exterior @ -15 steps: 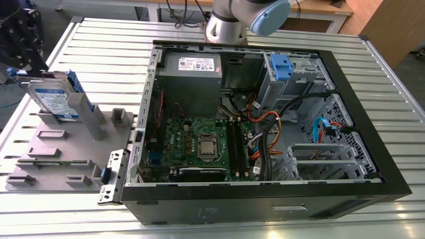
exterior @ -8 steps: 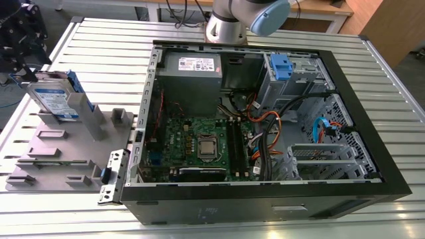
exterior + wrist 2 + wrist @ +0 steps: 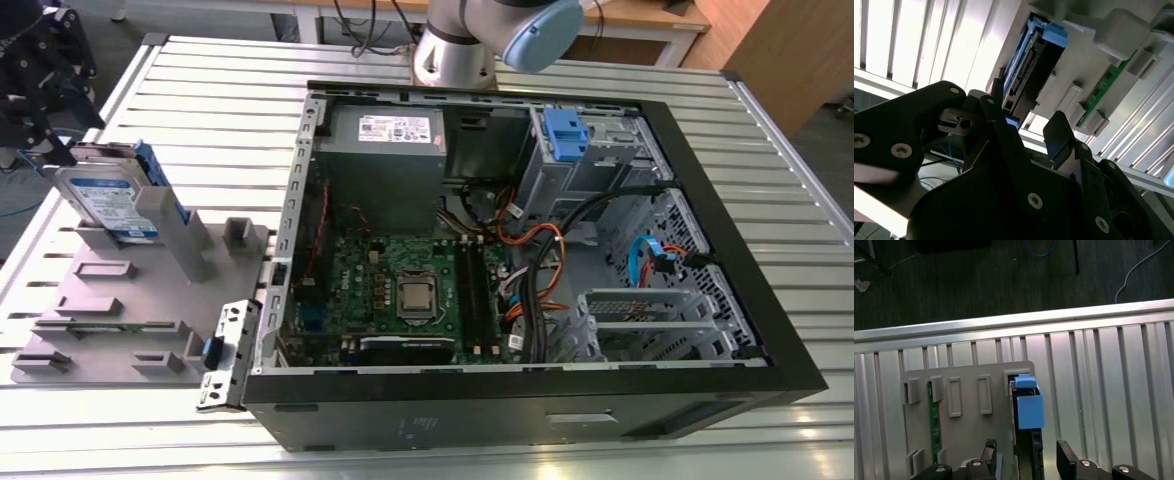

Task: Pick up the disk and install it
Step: 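Pick up the disk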

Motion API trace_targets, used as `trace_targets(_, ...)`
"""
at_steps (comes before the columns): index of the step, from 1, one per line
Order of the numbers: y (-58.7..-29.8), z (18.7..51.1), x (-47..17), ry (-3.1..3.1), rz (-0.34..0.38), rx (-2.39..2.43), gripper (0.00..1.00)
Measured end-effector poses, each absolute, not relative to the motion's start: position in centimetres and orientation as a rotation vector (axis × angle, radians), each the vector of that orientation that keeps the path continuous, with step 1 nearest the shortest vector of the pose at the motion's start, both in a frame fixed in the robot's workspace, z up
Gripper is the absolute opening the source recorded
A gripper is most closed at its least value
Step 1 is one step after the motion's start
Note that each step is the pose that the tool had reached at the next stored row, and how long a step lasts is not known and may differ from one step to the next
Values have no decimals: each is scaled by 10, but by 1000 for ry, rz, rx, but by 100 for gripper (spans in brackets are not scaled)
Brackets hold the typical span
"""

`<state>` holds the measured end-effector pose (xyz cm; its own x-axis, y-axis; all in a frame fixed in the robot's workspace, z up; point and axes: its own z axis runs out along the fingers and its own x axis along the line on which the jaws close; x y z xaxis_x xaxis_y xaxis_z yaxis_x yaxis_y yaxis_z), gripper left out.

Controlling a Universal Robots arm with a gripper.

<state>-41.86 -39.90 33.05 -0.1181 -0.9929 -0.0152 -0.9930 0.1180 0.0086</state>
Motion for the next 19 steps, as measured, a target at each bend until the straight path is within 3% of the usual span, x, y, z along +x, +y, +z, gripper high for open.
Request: trace_targets(19,-399,304,-420,2271,16,-2154,59)
